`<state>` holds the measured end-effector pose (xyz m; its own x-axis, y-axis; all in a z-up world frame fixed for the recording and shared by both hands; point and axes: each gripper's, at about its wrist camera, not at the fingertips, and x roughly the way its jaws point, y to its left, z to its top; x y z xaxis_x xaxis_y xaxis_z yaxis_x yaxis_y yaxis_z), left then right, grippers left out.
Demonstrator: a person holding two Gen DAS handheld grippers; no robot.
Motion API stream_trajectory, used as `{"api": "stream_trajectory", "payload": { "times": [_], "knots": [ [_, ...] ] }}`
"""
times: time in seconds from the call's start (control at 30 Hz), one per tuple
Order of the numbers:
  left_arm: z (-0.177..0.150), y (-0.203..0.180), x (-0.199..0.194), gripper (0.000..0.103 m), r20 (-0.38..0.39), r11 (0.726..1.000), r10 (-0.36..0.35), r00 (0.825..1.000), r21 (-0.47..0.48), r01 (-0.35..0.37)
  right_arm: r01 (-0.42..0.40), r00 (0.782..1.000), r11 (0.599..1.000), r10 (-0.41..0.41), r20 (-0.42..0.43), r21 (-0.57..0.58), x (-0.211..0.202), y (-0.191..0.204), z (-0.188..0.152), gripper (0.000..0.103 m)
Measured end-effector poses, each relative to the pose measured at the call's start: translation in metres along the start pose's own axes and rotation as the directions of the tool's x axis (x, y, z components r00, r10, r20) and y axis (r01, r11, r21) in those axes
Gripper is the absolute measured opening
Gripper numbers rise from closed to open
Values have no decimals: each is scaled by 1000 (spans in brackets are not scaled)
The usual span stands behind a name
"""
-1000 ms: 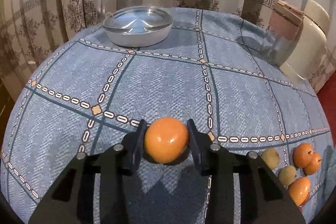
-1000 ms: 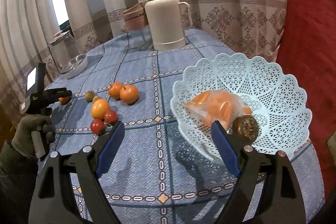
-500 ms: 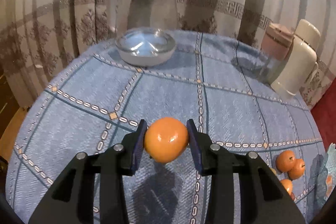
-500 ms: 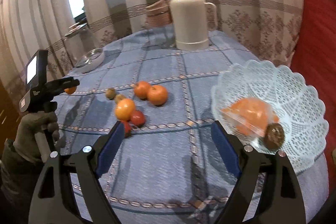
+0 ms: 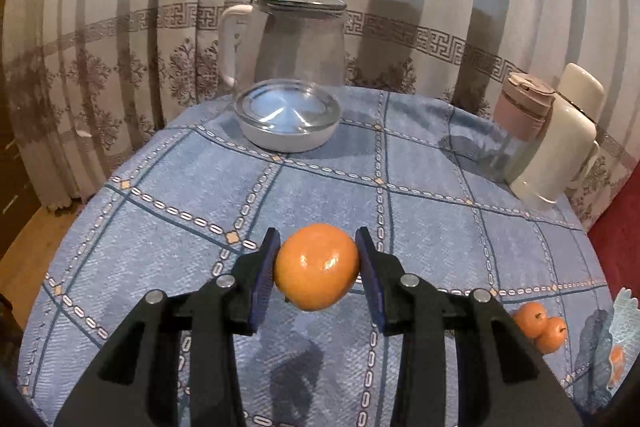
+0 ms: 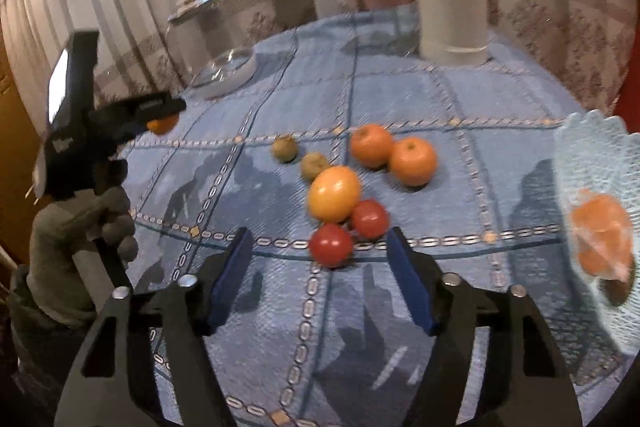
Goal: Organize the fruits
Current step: 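Grasp the red tomato with the right tool while the left tool holds the orange, then place the red tomato into the white basket and open the right tool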
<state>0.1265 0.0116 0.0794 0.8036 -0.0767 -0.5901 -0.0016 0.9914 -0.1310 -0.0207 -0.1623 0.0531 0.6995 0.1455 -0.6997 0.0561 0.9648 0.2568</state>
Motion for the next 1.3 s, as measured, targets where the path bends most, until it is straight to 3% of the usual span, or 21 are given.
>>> {"api": "stream_trajectory", "payload": {
  "times": [0.3,0.43,0.6,0.83,1.3],
  "knots": [
    [1,0,-6,39,10,1000,-21,1000,-8,21,33,997,999,-30,-73,36,37,-5,2,44],
    [0,-2,-7,39,9,1000,-28,1000,-8,28,60,996,998,-59,-72,13,41,-2,2,44],
    [1,-4,-10,39,16,999,-33,999,-6,33,123,990,992,-125,-65,-30,42,5,0,33],
    [0,-6,-14,39,28,999,-41,999,-4,41,155,986,985,-159,-55,-76,39,11,-5,32],
    [-1,-20,-28,39,77,999,-34,996,40,31,119,993,991,-120,-19,-55,14,15,-11,32]
  ]
}}
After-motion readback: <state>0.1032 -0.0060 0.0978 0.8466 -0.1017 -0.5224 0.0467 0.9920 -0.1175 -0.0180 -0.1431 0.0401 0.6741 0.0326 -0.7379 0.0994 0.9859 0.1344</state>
